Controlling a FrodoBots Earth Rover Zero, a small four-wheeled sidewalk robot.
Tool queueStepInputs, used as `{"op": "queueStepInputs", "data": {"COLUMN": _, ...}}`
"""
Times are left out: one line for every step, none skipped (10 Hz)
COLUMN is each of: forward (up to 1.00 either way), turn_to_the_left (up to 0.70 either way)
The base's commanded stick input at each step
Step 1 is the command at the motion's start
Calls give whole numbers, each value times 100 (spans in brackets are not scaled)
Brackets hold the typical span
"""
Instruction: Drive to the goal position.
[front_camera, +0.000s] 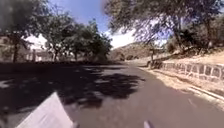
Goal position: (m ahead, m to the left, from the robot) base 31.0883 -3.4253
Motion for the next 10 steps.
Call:
{"op": "queueStepInputs", "data": {"forward": 70, "turn_to_the_left": 0}}
{"op": "queueStepInputs", "data": {"forward": 70, "turn_to_the_left": 0}}
{"op": "queueStepInputs", "data": {"forward": 70, "turn_to_the_left": 0}}
{"op": "queueStepInputs", "data": {"forward": 70, "turn_to_the_left": 0}}
{"op": "queueStepInputs", "data": {"forward": 70, "turn_to_the_left": 0}}
{"op": "queueStepInputs", "data": {"forward": 70, "turn_to_the_left": 0}}
{"op": "queueStepInputs", "data": {"forward": 70, "turn_to_the_left": 0}}
{"op": "queueStepInputs", "data": {"forward": 70, "turn_to_the_left": 0}}
{"op": "queueStepInputs", "data": {"forward": 70, "turn_to_the_left": 0}}
{"op": "queueStepInputs", "data": {"forward": 70, "turn_to_the_left": 0}}
